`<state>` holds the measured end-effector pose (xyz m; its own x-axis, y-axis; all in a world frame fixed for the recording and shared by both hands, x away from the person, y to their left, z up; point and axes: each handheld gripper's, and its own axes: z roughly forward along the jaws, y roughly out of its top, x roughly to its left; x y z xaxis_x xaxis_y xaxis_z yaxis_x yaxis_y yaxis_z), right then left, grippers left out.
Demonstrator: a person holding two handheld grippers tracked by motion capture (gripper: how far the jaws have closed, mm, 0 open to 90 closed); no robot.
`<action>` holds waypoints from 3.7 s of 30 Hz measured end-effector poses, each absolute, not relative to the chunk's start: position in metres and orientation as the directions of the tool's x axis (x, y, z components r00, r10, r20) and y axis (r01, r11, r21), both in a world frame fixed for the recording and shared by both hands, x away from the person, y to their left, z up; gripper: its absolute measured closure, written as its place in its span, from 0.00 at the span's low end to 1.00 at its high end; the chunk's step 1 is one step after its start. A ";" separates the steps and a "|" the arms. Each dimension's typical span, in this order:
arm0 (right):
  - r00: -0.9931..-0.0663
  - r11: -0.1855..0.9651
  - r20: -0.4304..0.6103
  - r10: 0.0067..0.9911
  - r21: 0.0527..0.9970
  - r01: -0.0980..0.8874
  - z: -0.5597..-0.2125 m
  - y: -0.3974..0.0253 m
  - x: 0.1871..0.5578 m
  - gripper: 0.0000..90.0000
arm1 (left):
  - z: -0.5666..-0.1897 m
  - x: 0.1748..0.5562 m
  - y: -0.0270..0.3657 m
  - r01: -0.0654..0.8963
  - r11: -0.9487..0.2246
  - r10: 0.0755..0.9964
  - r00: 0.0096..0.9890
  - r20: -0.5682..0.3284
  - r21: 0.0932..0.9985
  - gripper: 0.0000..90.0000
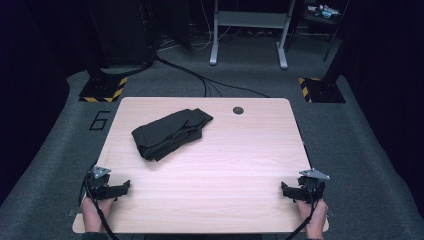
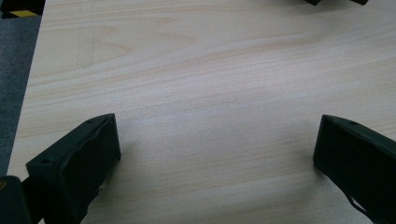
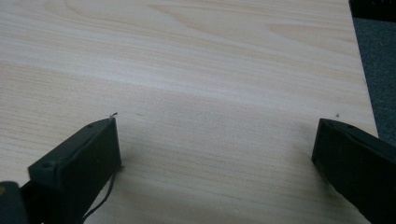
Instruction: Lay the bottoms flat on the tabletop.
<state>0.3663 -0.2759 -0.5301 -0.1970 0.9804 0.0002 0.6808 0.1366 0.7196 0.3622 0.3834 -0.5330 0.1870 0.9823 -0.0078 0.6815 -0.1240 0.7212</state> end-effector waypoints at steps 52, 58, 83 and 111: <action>-0.205 0.143 -0.001 0.979 0.721 0.678 -0.530 -0.276 0.366 0.02 | -0.465 0.421 0.366 0.627 -0.100 0.977 0.208 -0.043 0.773 0.02; -0.200 0.135 0.004 0.980 0.722 0.679 -0.530 -0.275 0.366 0.02 | -0.448 0.448 0.356 0.610 -0.096 0.970 0.233 -0.062 0.787 0.03; -0.202 0.136 0.005 0.979 0.723 0.678 -0.530 -0.275 0.366 0.03 | -0.488 0.536 0.305 0.737 -0.224 0.959 0.284 0.008 0.638 0.01; -0.208 0.140 0.005 0.978 0.723 0.676 -0.530 -0.275 0.366 0.03 | -0.497 0.519 0.286 0.664 -0.348 0.897 0.441 0.028 0.662 0.06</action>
<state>0.3656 -0.2749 -0.5299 -0.2082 0.9781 0.0049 0.6761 0.1403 0.7233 0.5189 0.2861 -0.4967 0.4415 0.8968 0.0283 0.6637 -0.3476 0.6624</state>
